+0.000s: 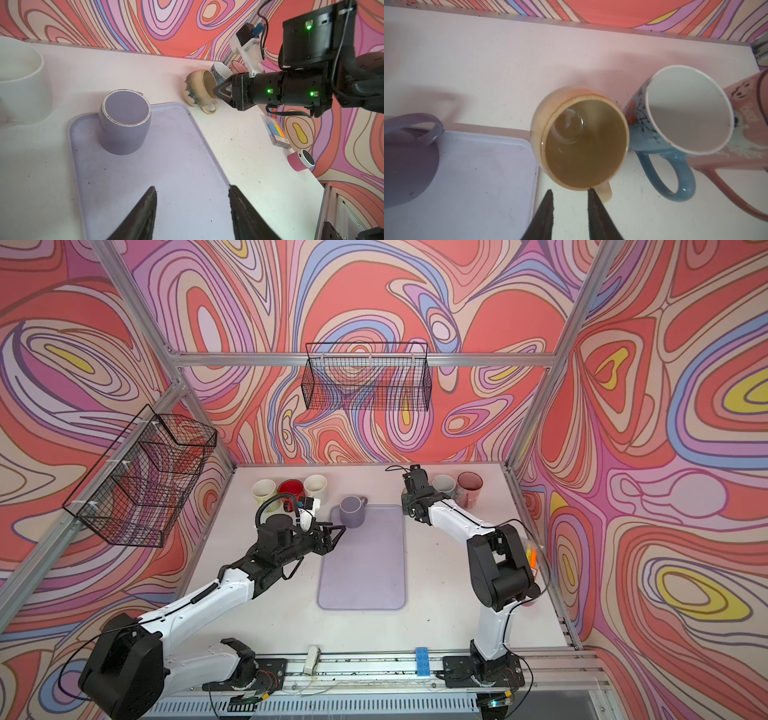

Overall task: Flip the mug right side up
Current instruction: 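Open the right gripper and lift it off the cream mug's handle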

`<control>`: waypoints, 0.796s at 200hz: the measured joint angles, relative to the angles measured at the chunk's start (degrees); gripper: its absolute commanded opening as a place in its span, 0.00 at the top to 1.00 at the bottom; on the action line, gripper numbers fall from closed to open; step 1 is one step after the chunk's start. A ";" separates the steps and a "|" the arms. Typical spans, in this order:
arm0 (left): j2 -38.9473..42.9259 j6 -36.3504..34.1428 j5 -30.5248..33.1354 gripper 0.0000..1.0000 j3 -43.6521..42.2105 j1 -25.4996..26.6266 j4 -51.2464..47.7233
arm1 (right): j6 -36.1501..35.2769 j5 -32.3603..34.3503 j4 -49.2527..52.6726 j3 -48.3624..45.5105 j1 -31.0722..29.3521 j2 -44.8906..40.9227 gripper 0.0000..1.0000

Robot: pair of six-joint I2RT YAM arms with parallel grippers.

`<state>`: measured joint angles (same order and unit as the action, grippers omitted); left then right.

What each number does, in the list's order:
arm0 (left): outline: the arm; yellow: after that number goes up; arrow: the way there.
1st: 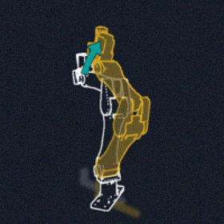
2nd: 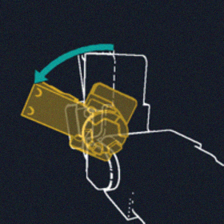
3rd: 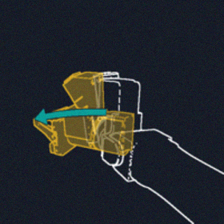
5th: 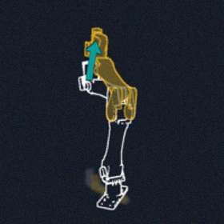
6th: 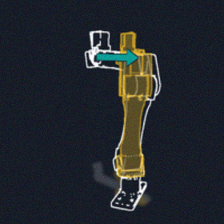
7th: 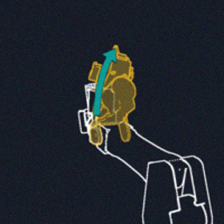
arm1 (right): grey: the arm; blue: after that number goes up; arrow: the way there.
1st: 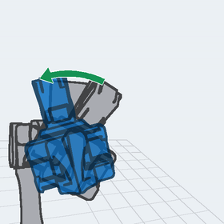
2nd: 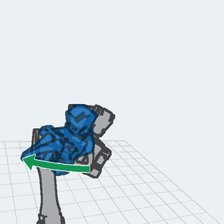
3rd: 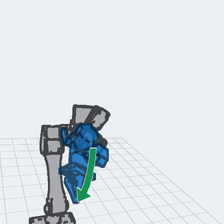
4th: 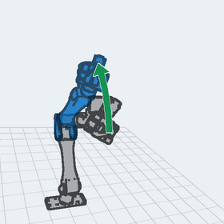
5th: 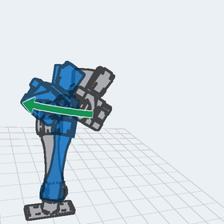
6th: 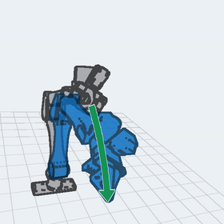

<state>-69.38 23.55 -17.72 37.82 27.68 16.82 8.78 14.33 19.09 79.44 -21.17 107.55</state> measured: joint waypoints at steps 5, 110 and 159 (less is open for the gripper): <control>0.00 0.00 -0.02 0.42 0.00 0.00 -0.02 | -0.09 -0.17 0.04 0.68 0.00 0.48 0.72; 0.90 -0.66 -0.02 0.42 -0.90 -1.53 -0.83 | 0.44 -3.23 3.37 12.55 1.38 11.39 0.72; 0.90 -0.66 -0.07 0.42 -1.51 -1.70 -0.76 | 1.33 -4.17 4.39 15.76 1.64 13.86 0.72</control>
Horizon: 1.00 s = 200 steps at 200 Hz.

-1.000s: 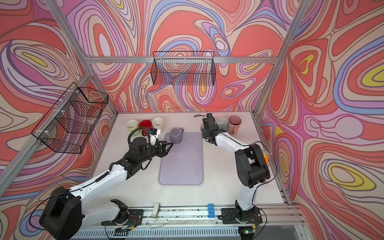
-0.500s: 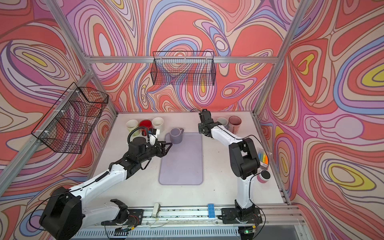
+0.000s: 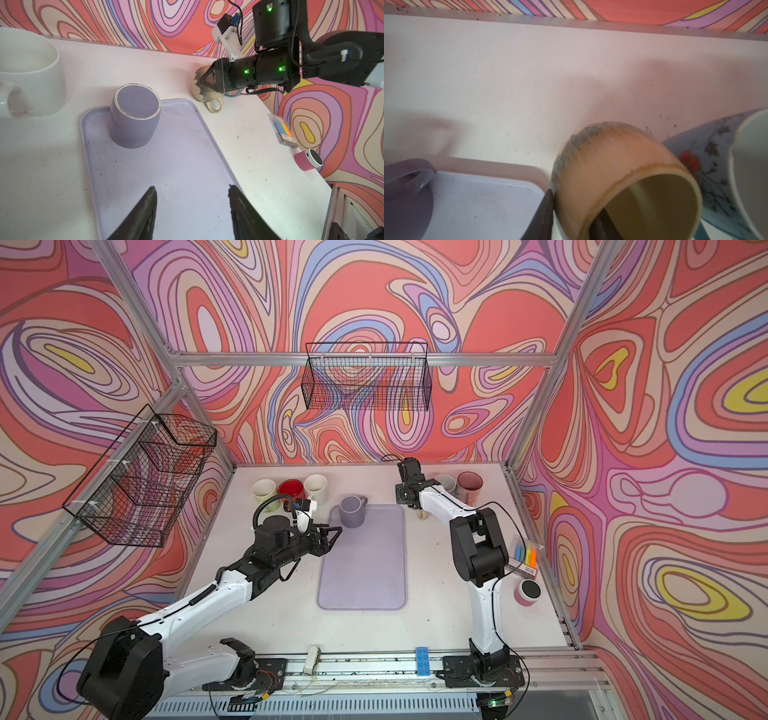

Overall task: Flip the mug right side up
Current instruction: 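Open the right gripper and lift it off the cream mug's handle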

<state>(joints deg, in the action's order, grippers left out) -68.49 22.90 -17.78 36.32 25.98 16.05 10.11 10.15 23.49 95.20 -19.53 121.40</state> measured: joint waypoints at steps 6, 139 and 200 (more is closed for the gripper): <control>0.00 0.00 -0.04 0.42 -0.04 -0.11 0.00 | 0.00 -0.13 0.26 0.46 0.02 0.26 0.72; 0.00 0.02 -0.17 0.42 -0.81 -0.76 0.09 | -2.58 -1.01 3.04 9.31 0.83 5.60 0.72; 0.00 0.04 -0.20 0.42 -0.81 -0.96 0.35 | -2.60 -1.14 3.56 10.03 0.87 6.05 0.72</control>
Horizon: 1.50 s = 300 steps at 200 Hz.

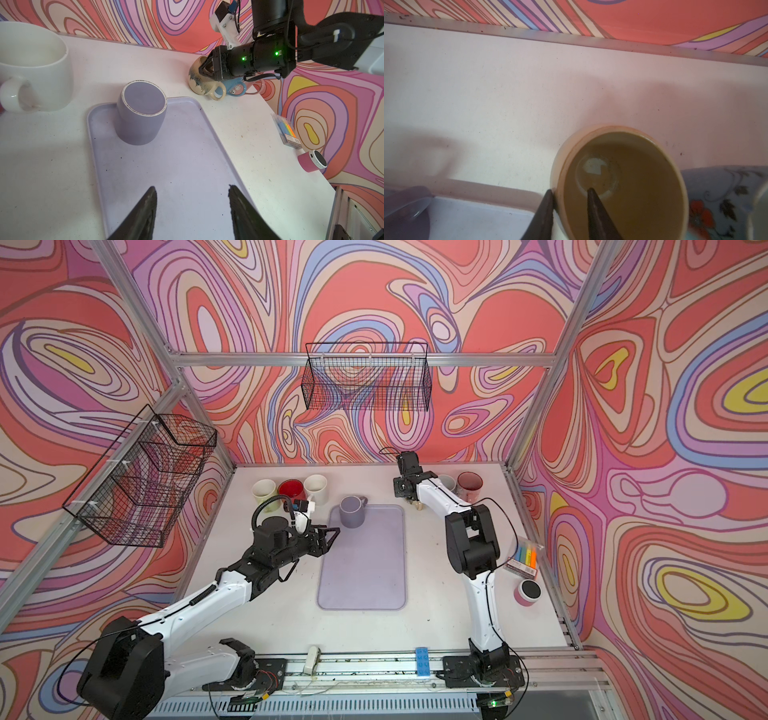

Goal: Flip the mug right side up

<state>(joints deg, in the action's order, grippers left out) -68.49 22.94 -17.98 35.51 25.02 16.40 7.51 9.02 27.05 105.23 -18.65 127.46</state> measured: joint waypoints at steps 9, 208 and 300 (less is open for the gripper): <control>0.00 0.00 0.00 0.42 0.00 0.00 0.04 | -0.07 -0.04 0.04 0.04 0.00 0.00 0.72; -10.58 3.89 6.69 0.66 4.24 0.87 -3.52 | -5.95 -16.52 0.61 13.09 -5.75 8.55 0.74; -19.96 4.28 7.06 0.67 8.02 0.92 -2.34 | -4.37 -23.74 -2.78 14.91 -5.73 12.76 0.73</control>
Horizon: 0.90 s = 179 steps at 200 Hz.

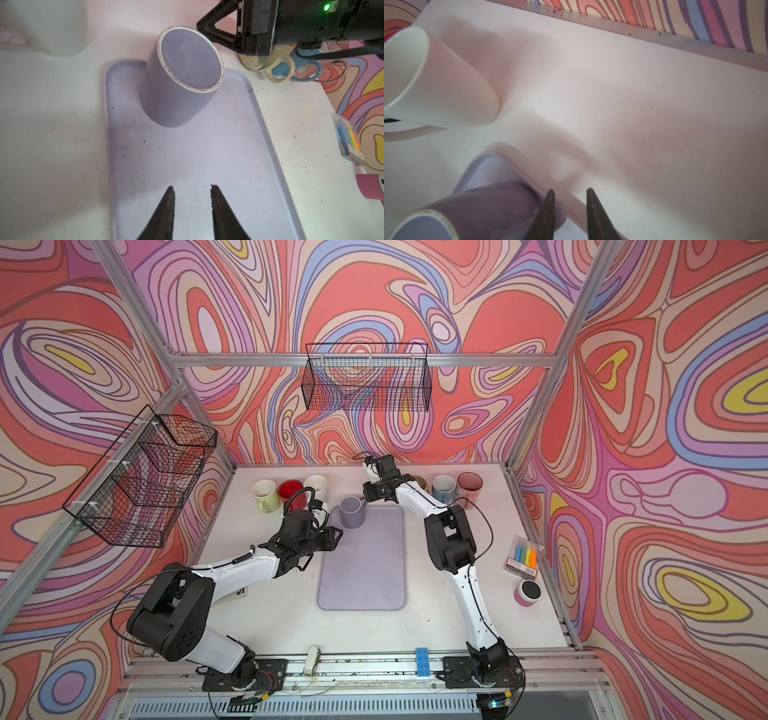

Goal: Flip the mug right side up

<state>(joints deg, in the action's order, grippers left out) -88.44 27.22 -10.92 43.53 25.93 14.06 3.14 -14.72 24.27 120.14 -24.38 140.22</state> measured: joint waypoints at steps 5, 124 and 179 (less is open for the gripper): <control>-0.13 0.02 0.00 0.67 0.02 0.00 0.13 | 0.04 -0.26 0.00 0.92 0.00 0.50 0.73; -3.10 0.02 0.13 0.68 0.42 0.00 2.69 | -3.56 -4.37 -1.33 -13.16 -0.20 -4.92 0.74; -3.10 -0.22 0.90 0.68 0.39 0.00 3.32 | -5.03 -6.40 -2.97 -21.88 -1.95 -12.66 0.74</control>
<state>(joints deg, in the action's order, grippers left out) -91.55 27.00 -10.02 43.92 25.93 17.39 -1.89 -21.12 21.30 98.26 -26.33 127.57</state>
